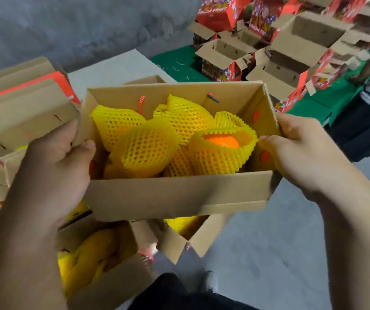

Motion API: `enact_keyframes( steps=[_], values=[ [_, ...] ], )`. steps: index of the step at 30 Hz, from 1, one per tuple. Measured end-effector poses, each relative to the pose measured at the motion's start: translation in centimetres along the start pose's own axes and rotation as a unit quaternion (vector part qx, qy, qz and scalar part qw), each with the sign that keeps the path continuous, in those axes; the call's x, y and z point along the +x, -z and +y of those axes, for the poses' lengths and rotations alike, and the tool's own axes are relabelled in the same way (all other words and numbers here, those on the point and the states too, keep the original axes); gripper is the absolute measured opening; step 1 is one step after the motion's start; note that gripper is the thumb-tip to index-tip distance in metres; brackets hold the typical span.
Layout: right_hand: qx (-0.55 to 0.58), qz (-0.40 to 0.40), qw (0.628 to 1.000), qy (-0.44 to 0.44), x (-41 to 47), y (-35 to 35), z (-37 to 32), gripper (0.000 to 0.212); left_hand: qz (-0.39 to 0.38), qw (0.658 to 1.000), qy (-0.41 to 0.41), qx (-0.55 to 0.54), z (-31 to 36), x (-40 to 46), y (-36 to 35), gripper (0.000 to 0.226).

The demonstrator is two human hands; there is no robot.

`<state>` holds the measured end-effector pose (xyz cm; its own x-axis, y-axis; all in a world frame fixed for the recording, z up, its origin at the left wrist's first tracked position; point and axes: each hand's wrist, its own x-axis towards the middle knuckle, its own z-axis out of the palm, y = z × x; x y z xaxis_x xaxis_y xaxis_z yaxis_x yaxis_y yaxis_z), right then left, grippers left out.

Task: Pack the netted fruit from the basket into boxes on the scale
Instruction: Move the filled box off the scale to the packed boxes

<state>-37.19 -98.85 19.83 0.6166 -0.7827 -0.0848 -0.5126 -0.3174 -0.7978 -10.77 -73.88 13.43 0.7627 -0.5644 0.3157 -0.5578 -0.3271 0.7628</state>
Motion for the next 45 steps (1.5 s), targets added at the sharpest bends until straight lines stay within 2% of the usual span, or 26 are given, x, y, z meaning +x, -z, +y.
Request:
enact_keyframes(
  steps=[11,16,21,24,27,29,32,34,36,38,42,43,44,45],
  values=[
    [0.025,-0.027,0.999,0.003,12.3,5.6,4.2,0.028,0.017,1.0,0.014,-0.019,5.8,7.2,-9.5,0.048],
    [0.06,-0.016,0.998,0.007,17.5,8.2,6.8,0.027,-0.005,0.999,0.031,-0.009,8.8,12.4,-13.5,0.035],
    [0.184,-0.023,0.979,-0.082,23.0,10.9,12.8,0.033,-0.051,0.996,0.014,0.066,13.6,18.7,-20.3,0.018],
    [0.299,-0.019,0.941,-0.156,25.6,11.4,16.5,0.025,-0.104,0.989,-0.013,0.103,15.4,22.7,-25.8,0.031],
    [0.357,0.002,0.911,-0.206,27.0,9.3,20.1,0.022,-0.147,0.979,-0.012,0.142,14.8,26.3,-31.5,0.037],
    [0.357,0.019,0.904,-0.233,27.7,7.3,22.2,0.02,-0.173,0.97,0.003,0.17,13.2,28.2,-35.1,0.036],
    [0.363,0.021,0.891,-0.27,27.6,3.6,24.3,0.03,-0.205,0.952,0.037,0.226,9.9,29.8,-39.4,0.037],
    [0.332,0.004,0.902,-0.277,26.4,1.1,25.5,0.041,-0.241,0.936,0.049,0.253,7.5,29.1,-41.8,0.038],
    [0.288,-0.047,0.92,-0.261,25.0,-0.7,26.2,0.052,-0.282,0.917,0.078,0.271,5.1,27.5,-43.4,0.051],
    [0.278,-0.104,0.922,-0.25,24.7,-1.5,26.5,0.066,-0.252,0.919,0.117,0.281,3.1,26.0,-44.0,0.063],
    [0.208,-0.232,0.912,-0.268,26.4,-0.6,26.4,0.084,-0.075,0.961,0.171,0.206,3.1,20.4,-44.7,0.067],
    [0.163,-0.283,0.906,-0.268,27.0,0.2,26.4,0.082,-0.043,0.965,0.196,0.168,3.9,18.0,-45.0,0.069],
    [0.11,-0.318,0.904,-0.263,27.8,1.4,26.7,0.072,-0.013,0.965,0.23,0.123,4.9,15.6,-45.3,0.073],
    [0.056,-0.317,0.915,-0.244,28.7,2.6,27.1,0.056,0.014,0.959,0.272,0.073,5.9,13.3,-45.7,0.078]
  ],
)
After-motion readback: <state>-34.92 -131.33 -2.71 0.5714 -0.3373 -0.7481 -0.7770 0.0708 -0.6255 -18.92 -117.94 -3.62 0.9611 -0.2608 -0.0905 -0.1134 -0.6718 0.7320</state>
